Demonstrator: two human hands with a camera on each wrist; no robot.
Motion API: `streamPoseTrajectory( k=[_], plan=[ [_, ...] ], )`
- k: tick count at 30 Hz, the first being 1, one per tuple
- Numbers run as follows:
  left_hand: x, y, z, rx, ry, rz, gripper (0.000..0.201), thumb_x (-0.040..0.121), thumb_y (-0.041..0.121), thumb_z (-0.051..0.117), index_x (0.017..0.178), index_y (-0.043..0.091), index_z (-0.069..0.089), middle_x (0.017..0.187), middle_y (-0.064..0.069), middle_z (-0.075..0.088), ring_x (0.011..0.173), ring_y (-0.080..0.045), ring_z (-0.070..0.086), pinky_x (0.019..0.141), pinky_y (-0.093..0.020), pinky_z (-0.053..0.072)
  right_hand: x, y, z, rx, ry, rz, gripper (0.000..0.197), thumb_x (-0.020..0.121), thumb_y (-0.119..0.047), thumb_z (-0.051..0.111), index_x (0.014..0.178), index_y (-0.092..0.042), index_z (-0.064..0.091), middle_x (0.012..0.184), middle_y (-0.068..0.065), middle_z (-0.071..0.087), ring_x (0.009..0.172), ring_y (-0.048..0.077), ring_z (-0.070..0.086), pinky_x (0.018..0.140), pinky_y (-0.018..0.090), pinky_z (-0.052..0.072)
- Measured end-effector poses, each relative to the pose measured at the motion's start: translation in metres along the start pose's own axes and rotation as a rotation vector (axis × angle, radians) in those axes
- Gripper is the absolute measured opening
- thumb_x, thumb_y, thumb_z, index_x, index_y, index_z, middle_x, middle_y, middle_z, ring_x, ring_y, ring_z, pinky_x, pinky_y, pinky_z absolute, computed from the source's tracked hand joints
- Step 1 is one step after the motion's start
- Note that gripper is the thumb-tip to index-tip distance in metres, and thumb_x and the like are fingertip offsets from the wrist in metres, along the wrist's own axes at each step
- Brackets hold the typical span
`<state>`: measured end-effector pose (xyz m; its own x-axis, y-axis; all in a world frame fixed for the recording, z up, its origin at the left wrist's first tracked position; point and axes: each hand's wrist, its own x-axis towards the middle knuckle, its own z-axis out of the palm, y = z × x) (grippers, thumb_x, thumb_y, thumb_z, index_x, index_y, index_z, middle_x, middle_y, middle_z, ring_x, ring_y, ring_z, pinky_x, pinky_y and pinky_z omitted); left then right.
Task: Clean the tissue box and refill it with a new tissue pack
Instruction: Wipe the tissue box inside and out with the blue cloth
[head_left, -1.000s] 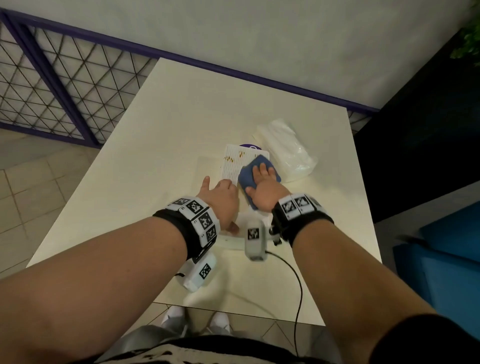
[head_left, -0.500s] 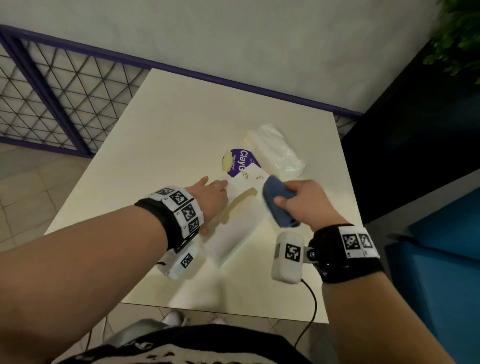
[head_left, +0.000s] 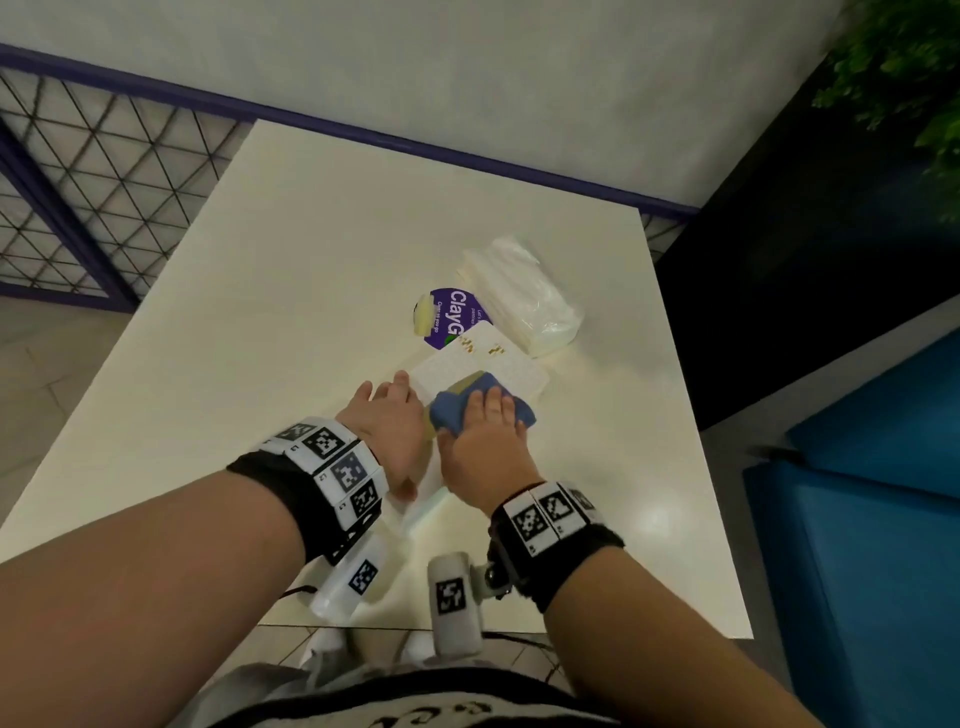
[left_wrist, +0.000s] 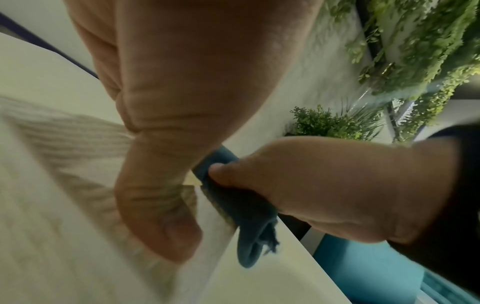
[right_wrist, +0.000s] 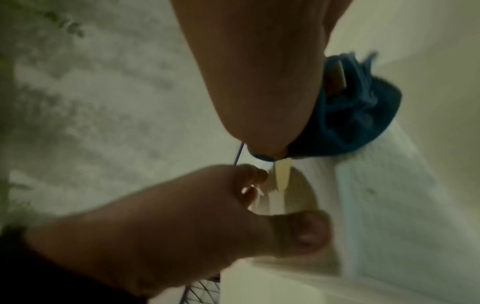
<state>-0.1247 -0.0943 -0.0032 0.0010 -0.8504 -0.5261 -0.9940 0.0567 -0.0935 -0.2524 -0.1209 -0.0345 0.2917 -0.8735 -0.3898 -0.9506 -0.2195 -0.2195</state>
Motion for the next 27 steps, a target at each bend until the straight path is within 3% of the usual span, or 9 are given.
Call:
streamPoseTrajectory(
  k=[3, 7, 11, 13, 19, 23, 27],
  plan=[
    [0.001, 0.003, -0.002, 0.014, -0.03, -0.014, 0.123, 0.068, 0.057, 0.075, 0.148, -0.001, 0.003, 0.158, -0.021, -0.004, 0.146, -0.031, 0.014, 0.12, -0.044, 0.008, 0.023, 0.015, -0.013, 0.0, 0.047, 0.055, 0.067, 0.099, -0.042, 0.027, 0.153, -0.011, 0.003, 0.162, 0.009, 0.002, 0.149, 0.026, 0.002, 0.119, 0.047, 0.006],
    [-0.001, 0.004, -0.001, 0.022, -0.005, -0.023, 0.1, 0.084, 0.042, 0.065, 0.149, -0.002, 0.003, 0.158, -0.021, -0.005, 0.146, -0.029, 0.015, 0.119, -0.045, 0.01, 0.052, 0.025, -0.036, -0.041, 0.046, 0.172, 0.066, 0.099, -0.04, 0.028, 0.153, -0.01, 0.004, 0.162, 0.009, 0.002, 0.148, 0.027, 0.005, 0.12, 0.046, 0.008],
    [-0.001, 0.003, 0.0, -0.028, -0.014, -0.032, 0.106, 0.081, 0.049, 0.066, 0.149, 0.0, 0.001, 0.159, -0.019, -0.007, 0.146, -0.028, 0.013, 0.12, -0.042, 0.008, 0.013, 0.002, -0.011, -0.037, 0.023, 0.041, 0.064, 0.1, -0.036, 0.031, 0.15, -0.002, 0.011, 0.158, 0.016, 0.013, 0.146, 0.031, 0.013, 0.119, 0.044, 0.013],
    [-0.001, 0.003, 0.0, -0.028, -0.042, -0.024, 0.116, 0.075, 0.053, 0.071, 0.149, 0.0, -0.001, 0.159, -0.019, -0.008, 0.147, -0.029, 0.011, 0.119, -0.042, 0.008, 0.008, 0.009, -0.009, -0.019, 0.018, 0.011, 0.065, 0.1, -0.037, 0.031, 0.151, -0.004, 0.009, 0.159, 0.014, 0.011, 0.147, 0.03, 0.01, 0.119, 0.044, 0.012],
    [0.0, 0.001, 0.002, 0.035, -0.043, -0.021, 0.109, 0.081, 0.052, 0.066, 0.149, 0.0, -0.002, 0.159, -0.019, -0.008, 0.147, -0.027, 0.012, 0.119, -0.045, 0.009, 0.056, 0.008, -0.032, 0.011, 0.019, 0.351, 0.068, 0.099, -0.036, 0.036, 0.152, -0.008, 0.005, 0.161, 0.01, 0.009, 0.148, 0.026, 0.012, 0.119, 0.04, 0.016],
    [0.002, 0.001, 0.004, 0.034, -0.035, -0.024, 0.098, 0.088, 0.049, 0.057, 0.149, -0.001, -0.002, 0.158, -0.02, -0.009, 0.147, -0.029, 0.012, 0.119, -0.046, 0.009, 0.022, -0.011, -0.012, 0.006, -0.025, 0.21, 0.069, 0.099, -0.031, 0.038, 0.15, -0.001, 0.003, 0.159, 0.016, 0.013, 0.146, 0.03, 0.017, 0.119, 0.04, 0.018],
    [0.003, 0.005, 0.002, 0.096, -0.057, -0.048, 0.102, 0.086, 0.045, 0.063, 0.149, 0.001, -0.002, 0.159, -0.018, -0.008, 0.146, -0.026, 0.014, 0.119, -0.045, 0.013, 0.046, 0.006, -0.029, -0.031, 0.125, 0.264, 0.065, 0.096, -0.032, 0.04, 0.149, -0.005, 0.013, 0.152, 0.014, 0.03, 0.138, 0.031, 0.033, 0.114, 0.041, 0.021]
  ],
)
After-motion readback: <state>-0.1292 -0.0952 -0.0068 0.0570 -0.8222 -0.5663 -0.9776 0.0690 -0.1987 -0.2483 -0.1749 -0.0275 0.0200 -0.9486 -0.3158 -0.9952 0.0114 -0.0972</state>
